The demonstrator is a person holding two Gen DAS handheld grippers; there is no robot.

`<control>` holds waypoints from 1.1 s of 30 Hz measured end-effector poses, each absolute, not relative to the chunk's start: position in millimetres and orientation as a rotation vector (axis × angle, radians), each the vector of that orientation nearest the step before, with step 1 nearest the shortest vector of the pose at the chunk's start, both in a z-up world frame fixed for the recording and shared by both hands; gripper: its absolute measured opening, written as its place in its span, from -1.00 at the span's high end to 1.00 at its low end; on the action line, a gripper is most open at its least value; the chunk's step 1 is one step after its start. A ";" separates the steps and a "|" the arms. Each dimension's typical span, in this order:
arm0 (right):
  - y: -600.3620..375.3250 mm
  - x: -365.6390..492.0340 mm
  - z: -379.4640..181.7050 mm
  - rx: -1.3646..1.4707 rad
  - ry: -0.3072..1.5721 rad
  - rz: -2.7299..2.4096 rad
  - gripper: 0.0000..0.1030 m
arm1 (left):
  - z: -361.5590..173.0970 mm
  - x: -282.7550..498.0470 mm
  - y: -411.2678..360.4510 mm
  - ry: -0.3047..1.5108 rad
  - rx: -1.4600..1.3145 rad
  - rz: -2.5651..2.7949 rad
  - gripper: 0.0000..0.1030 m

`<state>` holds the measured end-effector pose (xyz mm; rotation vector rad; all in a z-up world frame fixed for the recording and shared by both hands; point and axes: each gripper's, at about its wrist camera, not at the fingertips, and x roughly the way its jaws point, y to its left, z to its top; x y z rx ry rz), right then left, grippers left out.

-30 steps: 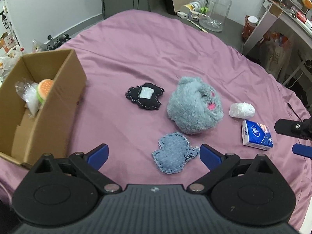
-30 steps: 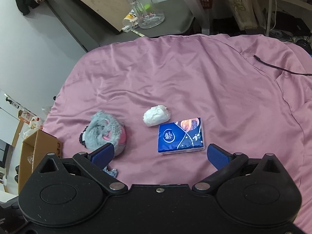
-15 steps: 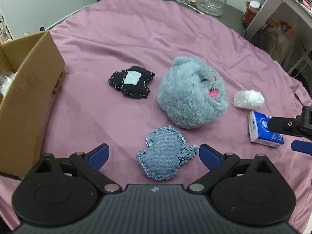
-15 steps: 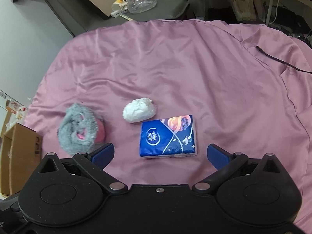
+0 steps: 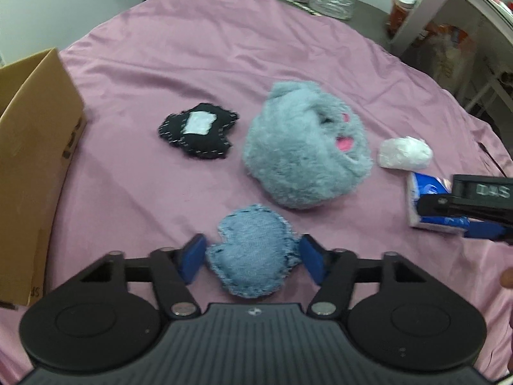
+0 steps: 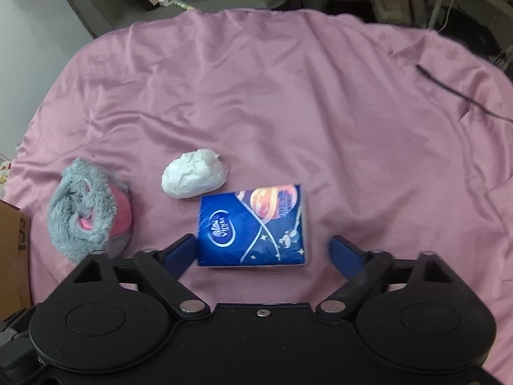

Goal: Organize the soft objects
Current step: 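Grasp the denim mitten pad with the left gripper while the right grasps the blue tissue pack, then carry the denim pad in the left gripper to the box while the right carries the tissue pack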

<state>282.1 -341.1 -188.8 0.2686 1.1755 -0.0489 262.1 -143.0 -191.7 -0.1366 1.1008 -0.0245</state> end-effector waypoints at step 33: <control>-286.0 240.1 -115.9 0.260 1.032 0.096 -0.26 | -102.4 216.6 -40.2 0.927 -0.269 0.051 0.20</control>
